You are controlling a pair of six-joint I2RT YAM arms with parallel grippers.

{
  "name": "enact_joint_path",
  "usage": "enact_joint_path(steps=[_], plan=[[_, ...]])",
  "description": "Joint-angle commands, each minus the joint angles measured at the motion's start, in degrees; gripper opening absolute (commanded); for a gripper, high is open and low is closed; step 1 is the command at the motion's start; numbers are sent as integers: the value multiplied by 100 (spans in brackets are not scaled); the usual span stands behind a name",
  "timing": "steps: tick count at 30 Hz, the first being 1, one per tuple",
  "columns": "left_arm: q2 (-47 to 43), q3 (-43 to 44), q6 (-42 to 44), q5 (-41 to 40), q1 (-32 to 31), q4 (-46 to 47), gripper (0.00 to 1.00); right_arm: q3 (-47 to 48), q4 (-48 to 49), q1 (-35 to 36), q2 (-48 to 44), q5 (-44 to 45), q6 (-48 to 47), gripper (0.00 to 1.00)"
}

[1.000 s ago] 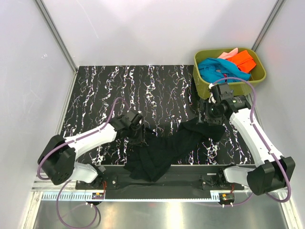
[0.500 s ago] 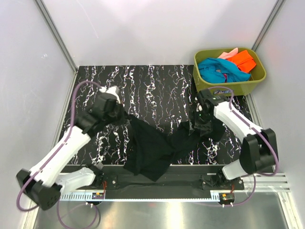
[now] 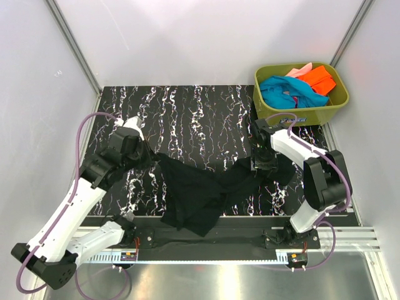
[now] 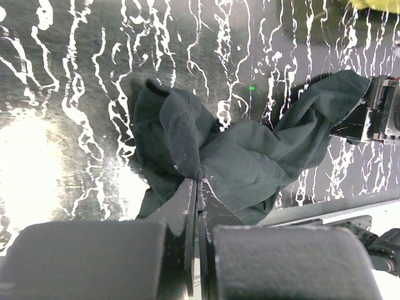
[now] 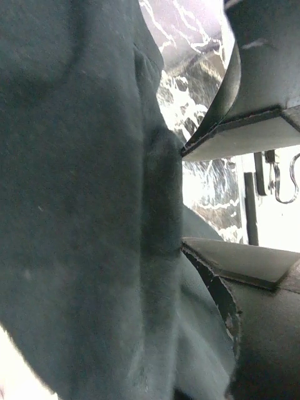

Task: Fold and stack the t-shirts
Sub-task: Flatten the tshirt out

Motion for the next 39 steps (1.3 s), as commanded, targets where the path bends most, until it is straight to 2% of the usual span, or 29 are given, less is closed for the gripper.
enact_joint_path(steps=[1,6,13,15,17,18,22,26,32,37,39], plan=[[-134,398,222,-221,95,-33,0,206,80,27,119,544,-83,59],[-142,750,336,-177,130,-68,0,329,151,36,303,649,-127,58],[-195,1207,398,-150,148,-243,0,540,150,97,436,923,-197,47],[-248,1278,415,-159,148,-270,0,497,291,97,401,800,-197,21],[-326,1330,459,-159,148,-288,0,479,352,106,374,712,-206,4],[-344,1426,477,-194,157,-314,0,461,414,141,252,659,-189,0],[-485,1848,670,-317,157,-402,0,531,371,352,-389,703,-110,0],[-608,2507,881,-502,148,-472,0,856,-129,475,-1154,431,84,0],[-661,3957,987,-923,157,-780,0,1734,-762,844,-2444,-245,233,0],[-871,4783,995,-1073,157,-657,0,2543,-1281,924,-3044,-475,374,0],[-933,5108,1030,-1108,157,-570,0,2920,-1589,924,-3202,-834,470,0]])
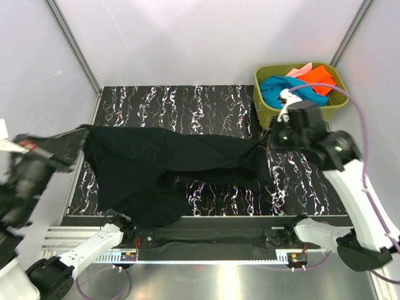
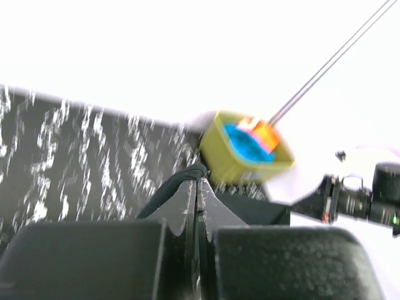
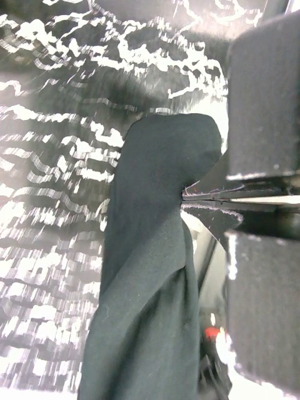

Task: Fold and stack the t-shirts
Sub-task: Flatten the tshirt out

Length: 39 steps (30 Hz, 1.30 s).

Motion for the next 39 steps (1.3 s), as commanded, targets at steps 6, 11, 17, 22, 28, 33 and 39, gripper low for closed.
enact_joint_path(steps=[6,11,17,22,28,33,39], plan=[[101,920,452,-530,21,659,0,906,-894,30,-203,-739,592,0],[1049,298,585,-741,21,719,0,1275,-447,12,526,-159,488,0],[2420,-978,804,-657,766,1791,0,2134,318,-813,2230,-323,76,0],[4017,-1189,779,584,2426,2984,0,3075,1231,-1042,4207,218,-882,0],[6029,230,567,2071,3141,3719,0,5333,1795,-1429,6528,96,-953,1],[7001,1851,909,1923,3264,2453,52,7042,777,-1429,7489,122,-1068,48],[5292,-166,684,1491,3282,2091,70,4110,1048,-1386,5496,-35,-726,57]])
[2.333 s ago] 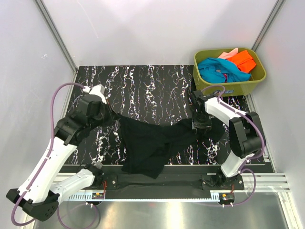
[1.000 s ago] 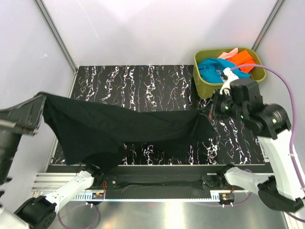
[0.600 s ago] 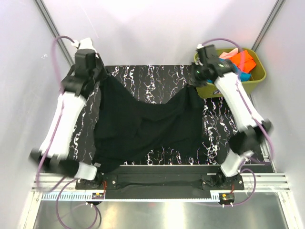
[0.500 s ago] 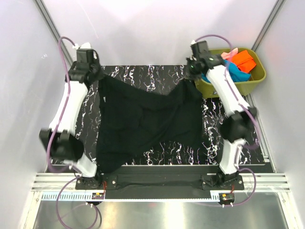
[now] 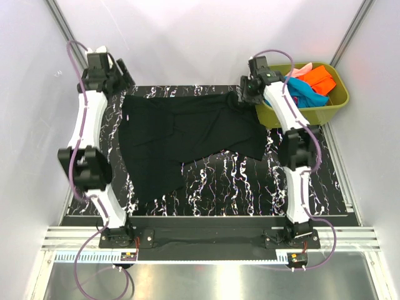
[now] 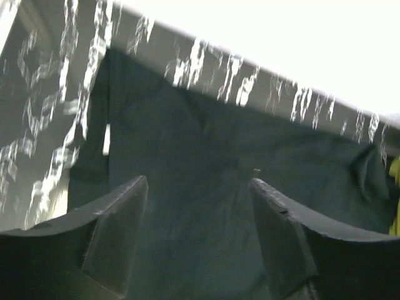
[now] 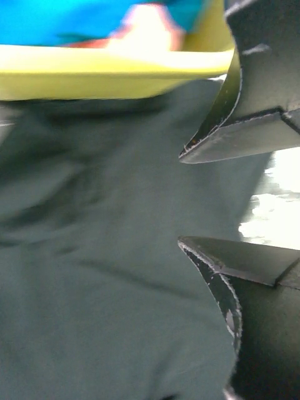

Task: Fold and stack the t-shirts
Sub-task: Flatten the tshirt out

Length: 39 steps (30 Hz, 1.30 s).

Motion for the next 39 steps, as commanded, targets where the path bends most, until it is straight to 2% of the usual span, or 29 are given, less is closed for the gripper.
enact_joint_path(steps=[1,2,3,4,5,10,14,17,21,27,31,36,39], plan=[[-1402,-1136,-236,-96,3,-180,67,-1263,67,109,-1659,-66,195,57],[-1675,-1950,-420,43,-14,-92,63,-1910,163,127,-2105,-258,265,57],[-2199,-2384,-509,54,-23,-57,59,-2213,181,162,-2293,-312,291,56],[-2440,-2737,-631,45,-67,-82,59,-2468,182,215,-2460,-339,309,55],[-2659,-3419,-746,193,-84,-91,59,-2967,173,233,-2749,-426,405,49],[-3706,-4794,-1308,-42,-750,-583,59,-4962,743,207,-3480,-367,686,36],[-4471,-5832,-2220,-166,-1007,-707,61,-5869,1244,57,-3814,-199,862,34],[-5069,-6360,-2678,-472,-1025,-1022,62,-6161,1456,-136,-3815,-373,1064,40],[-5483,-6747,-3013,-676,-1034,-1488,61,-6127,1491,-171,-3771,-541,1065,40],[-5404,-7319,-3628,-825,-1078,-1857,57,-6153,1421,-172,-3911,-568,969,40],[-5220,-7504,-3866,-1009,-1253,-2060,58,-6250,1412,-172,-4078,-550,898,39],[-4641,-7662,-4200,-1177,-1341,-2156,60,-6355,1421,-171,-4175,-541,889,39],[-4481,-7802,-4219,-1168,-1350,-1868,60,-6382,1403,-172,-4245,-515,872,39]])
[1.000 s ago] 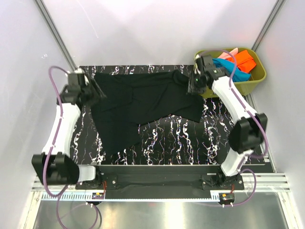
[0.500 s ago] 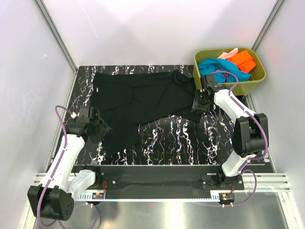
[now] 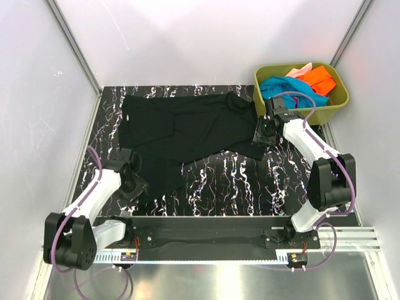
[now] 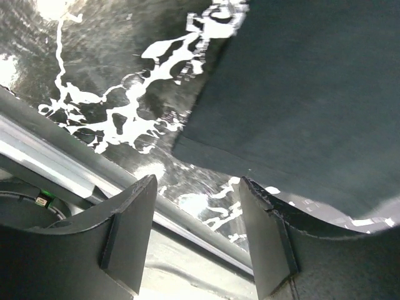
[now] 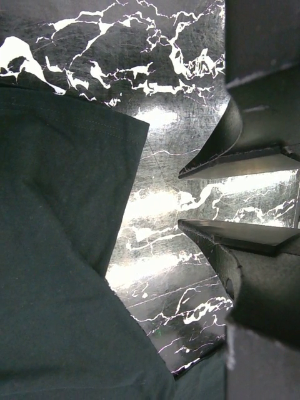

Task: Fold and stack the t-shirts
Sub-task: Flatten the tshirt out

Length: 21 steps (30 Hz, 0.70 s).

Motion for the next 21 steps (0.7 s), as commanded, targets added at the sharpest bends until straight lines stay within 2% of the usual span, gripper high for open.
enact_joint_path(steps=[1,10,17,18,19,21], plan=[[96,-246,-262,-233,-23,249,59,-50,107,19,-303,18,-77,38],[69,-774,-412,-189,-23,776,51,-216,63,27,-487,142,-173,38],[499,-626,-263,-513,-23,1163,38,-296,20,19,-566,159,-217,38],[544,-582,-262,-531,-15,1163,35,-296,19,19,-584,168,-217,38],[588,-564,-262,-557,-15,1172,25,-287,2,19,-575,177,-226,37],[649,-520,-219,-610,-15,1190,16,-296,-7,19,-593,186,-244,37]])
